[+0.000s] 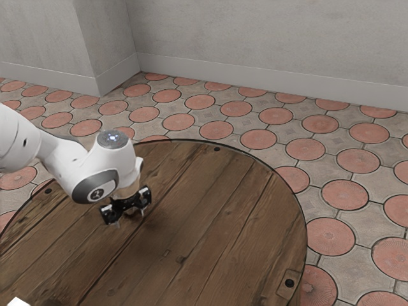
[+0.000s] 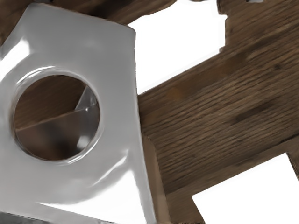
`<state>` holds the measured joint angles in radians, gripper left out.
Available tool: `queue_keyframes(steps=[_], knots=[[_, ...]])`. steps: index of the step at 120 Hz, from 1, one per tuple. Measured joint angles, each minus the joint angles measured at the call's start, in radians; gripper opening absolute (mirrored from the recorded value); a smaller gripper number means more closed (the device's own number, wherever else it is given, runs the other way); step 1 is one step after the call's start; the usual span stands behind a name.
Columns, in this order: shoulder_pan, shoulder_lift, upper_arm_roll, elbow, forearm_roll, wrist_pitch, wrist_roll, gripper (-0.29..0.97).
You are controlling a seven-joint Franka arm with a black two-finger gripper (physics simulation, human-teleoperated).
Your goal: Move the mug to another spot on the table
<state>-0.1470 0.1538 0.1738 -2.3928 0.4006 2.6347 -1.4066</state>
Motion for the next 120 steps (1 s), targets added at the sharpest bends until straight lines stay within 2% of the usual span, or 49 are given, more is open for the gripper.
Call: queue_keyframes(steps=[40, 84, 100, 120], knots=[[-0.002, 0.028, 0.025, 0.007, 0.102, 0.057, -0.006, 0.40], [0.000, 0.050, 0.038, 0.027, 0.129, 0.087, -0.010, 0.35], [0.000, 0.052, 0.055, 0.032, 0.164, 0.090, -0.011, 0.33], [0.000, 0.050, 0.064, 0.043, 0.209, 0.094, -0.012, 0.22]])
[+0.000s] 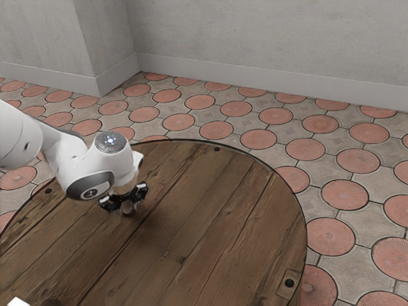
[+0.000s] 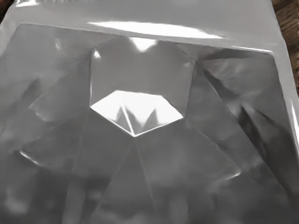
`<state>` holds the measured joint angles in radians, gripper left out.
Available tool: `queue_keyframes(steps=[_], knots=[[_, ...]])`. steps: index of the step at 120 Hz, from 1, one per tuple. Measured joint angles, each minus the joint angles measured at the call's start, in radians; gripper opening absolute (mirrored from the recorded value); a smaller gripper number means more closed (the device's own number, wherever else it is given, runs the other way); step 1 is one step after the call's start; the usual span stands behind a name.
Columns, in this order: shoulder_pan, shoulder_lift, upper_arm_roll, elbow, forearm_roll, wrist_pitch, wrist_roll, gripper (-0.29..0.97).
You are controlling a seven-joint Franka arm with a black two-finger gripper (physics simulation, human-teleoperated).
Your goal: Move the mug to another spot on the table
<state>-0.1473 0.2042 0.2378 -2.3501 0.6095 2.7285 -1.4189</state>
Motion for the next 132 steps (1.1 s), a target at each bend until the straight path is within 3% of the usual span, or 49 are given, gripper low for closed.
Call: queue_keyframes(steps=[53, 82, 113, 132], knots=[[0.000, -0.030, 0.014, 0.004, 0.246, -0.005, -0.006, 0.06], [-0.062, -0.112, 0.011, -0.011, 0.289, 0.009, -0.013, 0.04], [-0.171, -0.238, 0.000, -0.174, 0.380, 0.095, 0.056, -0.01], [-0.154, -0.231, 0.000, -0.188, 0.390, 0.135, 0.143, -0.04]])
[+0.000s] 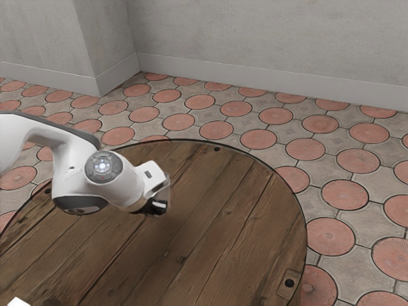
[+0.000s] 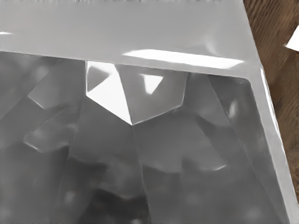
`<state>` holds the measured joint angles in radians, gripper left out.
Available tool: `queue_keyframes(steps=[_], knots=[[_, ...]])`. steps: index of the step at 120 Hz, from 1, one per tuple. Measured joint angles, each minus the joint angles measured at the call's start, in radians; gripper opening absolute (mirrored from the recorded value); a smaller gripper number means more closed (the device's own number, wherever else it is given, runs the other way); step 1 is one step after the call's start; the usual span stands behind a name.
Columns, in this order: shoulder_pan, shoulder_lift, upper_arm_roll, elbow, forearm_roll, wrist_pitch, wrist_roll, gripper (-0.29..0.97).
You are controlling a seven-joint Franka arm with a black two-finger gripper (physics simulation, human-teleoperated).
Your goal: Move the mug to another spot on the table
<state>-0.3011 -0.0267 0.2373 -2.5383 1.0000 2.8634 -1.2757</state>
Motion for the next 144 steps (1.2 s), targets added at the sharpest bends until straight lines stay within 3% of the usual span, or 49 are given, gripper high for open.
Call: queue_keyframes(steps=[41, 74, 144], knots=[[0.108, 0.059, 0.009, -0.016, 0.007, 0.026, 0.153, -0.04], [0.002, 0.085, 0.005, -0.019, 0.006, 0.043, 0.202, -0.03], [0.068, 0.125, 0.004, -0.008, -0.006, 0.056, 0.205, -0.01]])
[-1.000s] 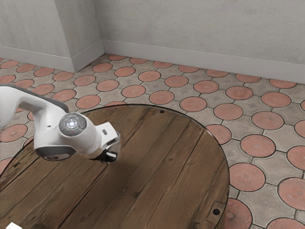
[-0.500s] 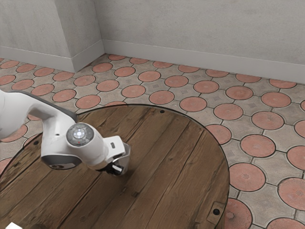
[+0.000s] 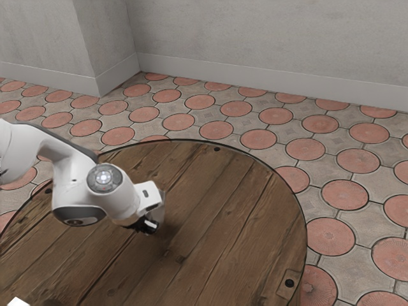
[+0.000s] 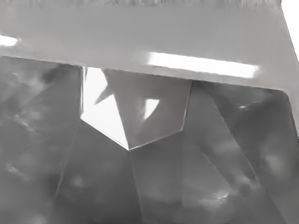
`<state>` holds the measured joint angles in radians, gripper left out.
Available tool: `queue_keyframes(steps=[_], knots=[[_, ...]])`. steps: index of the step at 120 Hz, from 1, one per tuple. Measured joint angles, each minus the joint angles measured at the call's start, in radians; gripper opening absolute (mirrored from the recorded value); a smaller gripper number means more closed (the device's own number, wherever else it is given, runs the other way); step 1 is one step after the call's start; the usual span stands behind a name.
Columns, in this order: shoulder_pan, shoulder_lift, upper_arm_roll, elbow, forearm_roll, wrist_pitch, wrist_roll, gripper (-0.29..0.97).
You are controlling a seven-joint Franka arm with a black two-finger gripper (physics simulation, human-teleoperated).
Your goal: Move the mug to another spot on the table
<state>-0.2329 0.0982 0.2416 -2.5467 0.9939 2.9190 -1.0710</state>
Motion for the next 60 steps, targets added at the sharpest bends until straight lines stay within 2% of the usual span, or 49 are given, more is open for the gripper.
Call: queue_keyframes(steps=[31, 60], knots=[[-0.008, 0.012, -0.001, 0.001, -0.002, 0.009, 0.000, 0.36], [-0.015, -0.037, -0.001, -0.015, -0.003, 0.007, 0.000, 0.51]])
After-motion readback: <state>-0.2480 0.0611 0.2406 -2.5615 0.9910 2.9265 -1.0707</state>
